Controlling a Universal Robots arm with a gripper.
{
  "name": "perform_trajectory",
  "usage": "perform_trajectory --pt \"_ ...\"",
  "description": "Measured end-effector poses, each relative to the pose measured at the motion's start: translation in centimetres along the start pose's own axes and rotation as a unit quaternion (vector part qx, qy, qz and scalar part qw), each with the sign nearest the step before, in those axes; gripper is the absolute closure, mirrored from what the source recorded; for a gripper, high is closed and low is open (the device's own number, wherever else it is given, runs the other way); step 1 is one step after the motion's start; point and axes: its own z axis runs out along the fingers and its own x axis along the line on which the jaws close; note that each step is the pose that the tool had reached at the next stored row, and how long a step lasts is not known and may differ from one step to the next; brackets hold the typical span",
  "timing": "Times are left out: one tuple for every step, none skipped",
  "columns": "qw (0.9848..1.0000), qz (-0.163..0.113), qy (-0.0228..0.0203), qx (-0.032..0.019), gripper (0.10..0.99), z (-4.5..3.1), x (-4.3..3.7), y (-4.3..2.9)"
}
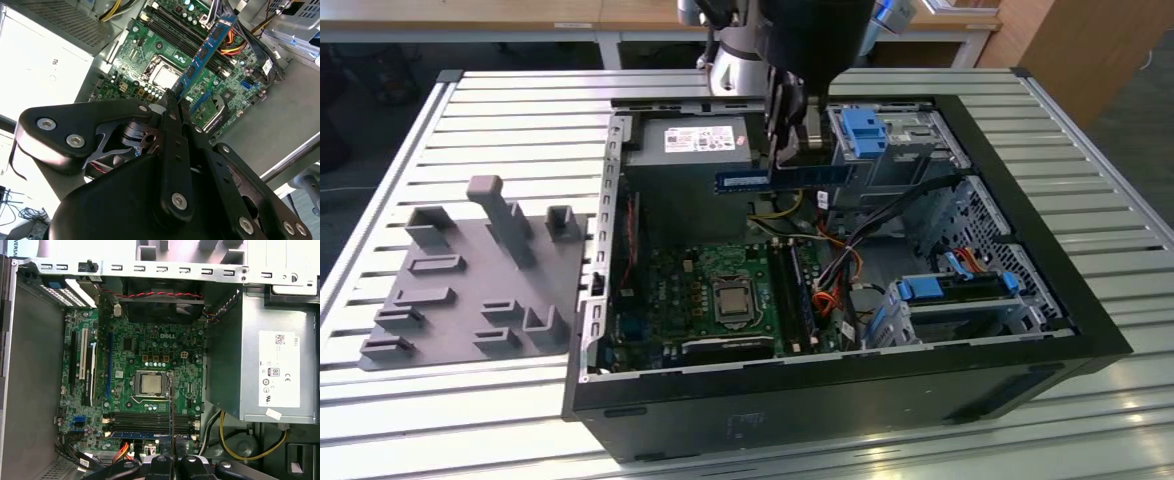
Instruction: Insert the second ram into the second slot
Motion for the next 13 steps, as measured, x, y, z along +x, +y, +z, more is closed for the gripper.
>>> perform_trajectory --pt "1.0000 0.000 0.0001 0.0000 0.949 0.00 0.06 0.00" --pt "1.0000 0.000 0.0003 0.0000 0.949 0.00 0.11 0.00" --pt "1.0000 0.000 0.0004 0.0000 0.949 0.00 0.17 0.00" --pt "1.0000 0.000 0.0006 0.0000 0.949 0.00 0.21 0.01" --pt "1.0000 0.000 0.0008 0.0000 0.949 0.00 0.27 0.01" --pt "1.0000 0.000 0.0010 0.0000 0.949 0.00 0.31 0.01" --pt "1.0000 0.000 0.0012 0.0000 0.949 0.00 0.33 0.01" --pt "1.0000 0.000 0.0016 0.0000 0.949 0.00 0.34 0.01" --pt "1.0000 0.001 0.0020 -0.0001 0.949 -0.01 0.35 0.01" --pt "1.0000 0.003 0.0022 -0.0001 0.949 -0.01 0.35 0.01" --pt "1.0000 0.005 0.0023 0.0000 0.949 0.00 0.36 0.01" --pt "1.0000 0.008 0.0023 0.0000 0.949 -0.01 0.36 0.01" --pt "0.9999 0.011 0.0023 0.0000 0.949 -0.01 0.36 0.01"
